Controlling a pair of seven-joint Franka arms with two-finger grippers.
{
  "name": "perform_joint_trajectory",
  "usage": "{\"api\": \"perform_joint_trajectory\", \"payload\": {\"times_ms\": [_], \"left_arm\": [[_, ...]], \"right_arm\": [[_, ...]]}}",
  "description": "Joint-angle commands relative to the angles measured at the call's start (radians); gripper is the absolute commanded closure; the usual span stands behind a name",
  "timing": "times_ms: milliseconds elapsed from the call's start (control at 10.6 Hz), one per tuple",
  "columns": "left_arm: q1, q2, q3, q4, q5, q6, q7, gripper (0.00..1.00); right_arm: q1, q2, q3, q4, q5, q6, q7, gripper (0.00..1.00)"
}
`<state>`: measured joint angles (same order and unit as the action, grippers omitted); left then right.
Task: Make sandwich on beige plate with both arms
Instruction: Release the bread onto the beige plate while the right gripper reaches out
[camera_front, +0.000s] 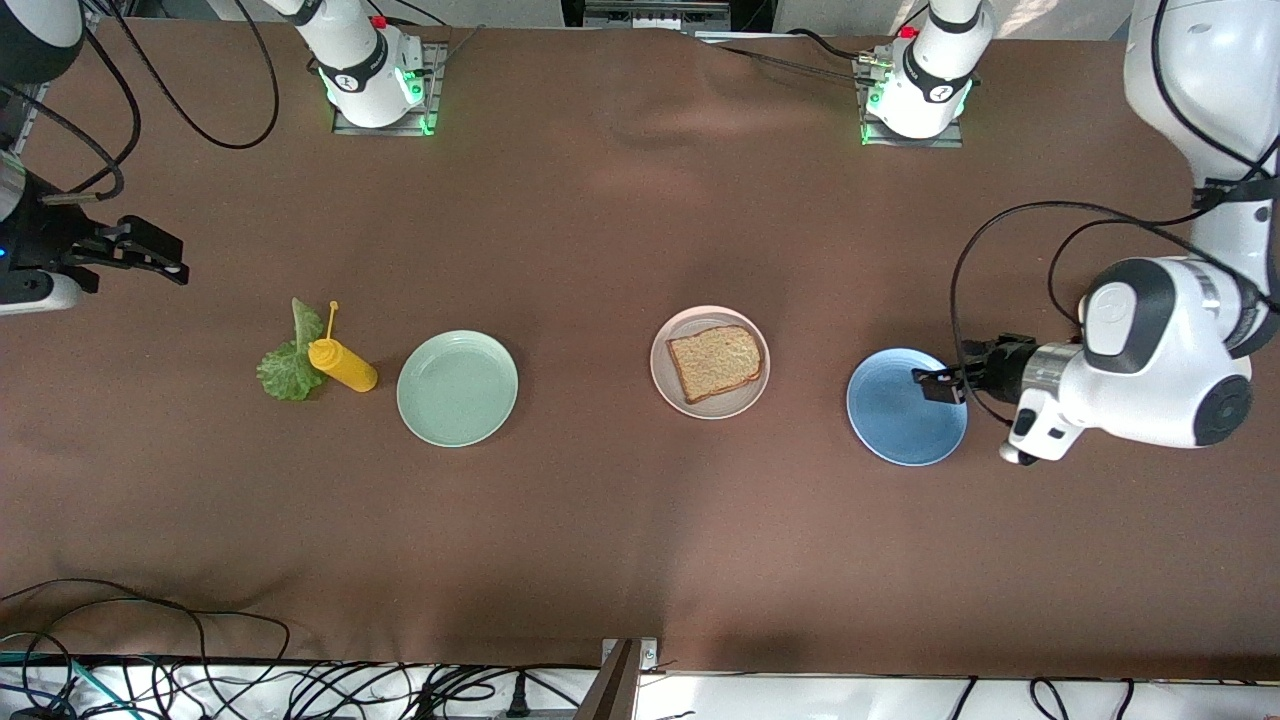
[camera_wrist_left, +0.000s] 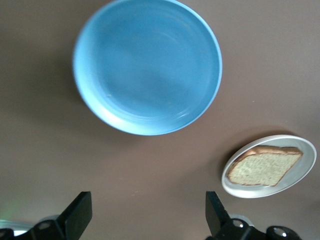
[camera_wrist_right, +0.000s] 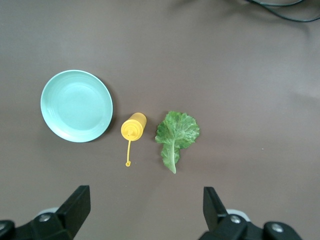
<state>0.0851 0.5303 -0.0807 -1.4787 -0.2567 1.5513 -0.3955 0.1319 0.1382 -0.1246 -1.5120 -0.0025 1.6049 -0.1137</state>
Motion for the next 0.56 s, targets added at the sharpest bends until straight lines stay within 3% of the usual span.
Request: {"api": "perform_joint_trajectory", "payload": {"times_ms": [0, 188, 470], "left_arm": [[0.096, -0.053, -0.008, 0.004, 0.103, -0.088, 0.163, 0.0], [0.105, -0.117, -0.01, 0.004, 0.221, -0.103, 0.176, 0.0], [0.104, -0.237, -0.017, -0.002, 0.277, -0.146, 0.199, 0.0]], "right_arm": [[-0.009, 0.067, -0.004, 0.007, -0.005, 0.024, -0.004, 0.0], [-0.055, 0.118, -0.013, 0.003, 0.001, 0.032, 0.005, 0.0], [-0.128, 0.147, -0.021, -0.043, 0.003, 0.058, -0.007, 0.0]]}}
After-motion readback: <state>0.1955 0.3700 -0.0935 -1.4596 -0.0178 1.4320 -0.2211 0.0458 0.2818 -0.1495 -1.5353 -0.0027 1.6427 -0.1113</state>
